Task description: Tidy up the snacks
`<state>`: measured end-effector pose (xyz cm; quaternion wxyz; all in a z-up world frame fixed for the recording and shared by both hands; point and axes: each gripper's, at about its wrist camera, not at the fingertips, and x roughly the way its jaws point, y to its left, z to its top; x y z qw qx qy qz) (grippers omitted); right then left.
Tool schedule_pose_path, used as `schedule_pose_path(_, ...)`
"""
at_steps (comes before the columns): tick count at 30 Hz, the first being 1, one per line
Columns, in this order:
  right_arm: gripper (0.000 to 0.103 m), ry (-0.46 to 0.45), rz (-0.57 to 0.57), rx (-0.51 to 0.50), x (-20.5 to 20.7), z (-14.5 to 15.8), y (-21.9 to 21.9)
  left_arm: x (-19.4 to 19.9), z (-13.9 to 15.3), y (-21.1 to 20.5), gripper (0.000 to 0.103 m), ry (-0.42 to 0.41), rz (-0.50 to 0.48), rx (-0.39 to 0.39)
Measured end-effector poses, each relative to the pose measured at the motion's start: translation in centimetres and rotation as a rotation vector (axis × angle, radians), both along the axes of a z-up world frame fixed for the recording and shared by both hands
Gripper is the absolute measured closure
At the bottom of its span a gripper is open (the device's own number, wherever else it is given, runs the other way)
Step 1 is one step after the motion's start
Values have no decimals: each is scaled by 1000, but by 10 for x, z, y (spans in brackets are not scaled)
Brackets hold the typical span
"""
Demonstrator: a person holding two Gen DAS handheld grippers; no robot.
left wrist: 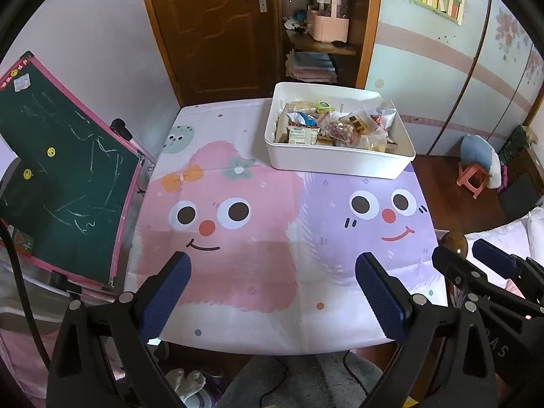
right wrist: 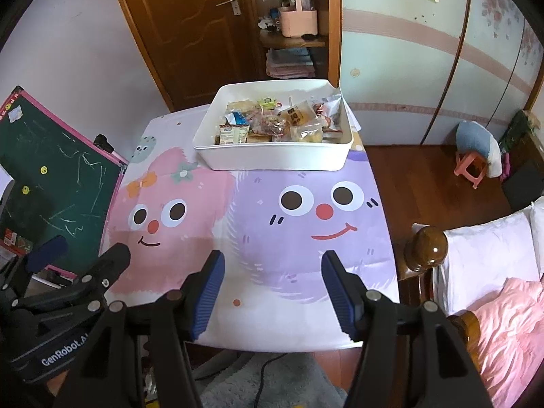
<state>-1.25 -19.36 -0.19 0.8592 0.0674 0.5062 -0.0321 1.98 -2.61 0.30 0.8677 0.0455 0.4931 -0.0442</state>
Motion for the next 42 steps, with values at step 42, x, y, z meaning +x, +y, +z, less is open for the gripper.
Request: schedule_pose_path(42,43,-20,-15,-21,4,6,6,9,0,6,6,37,-19,-23)
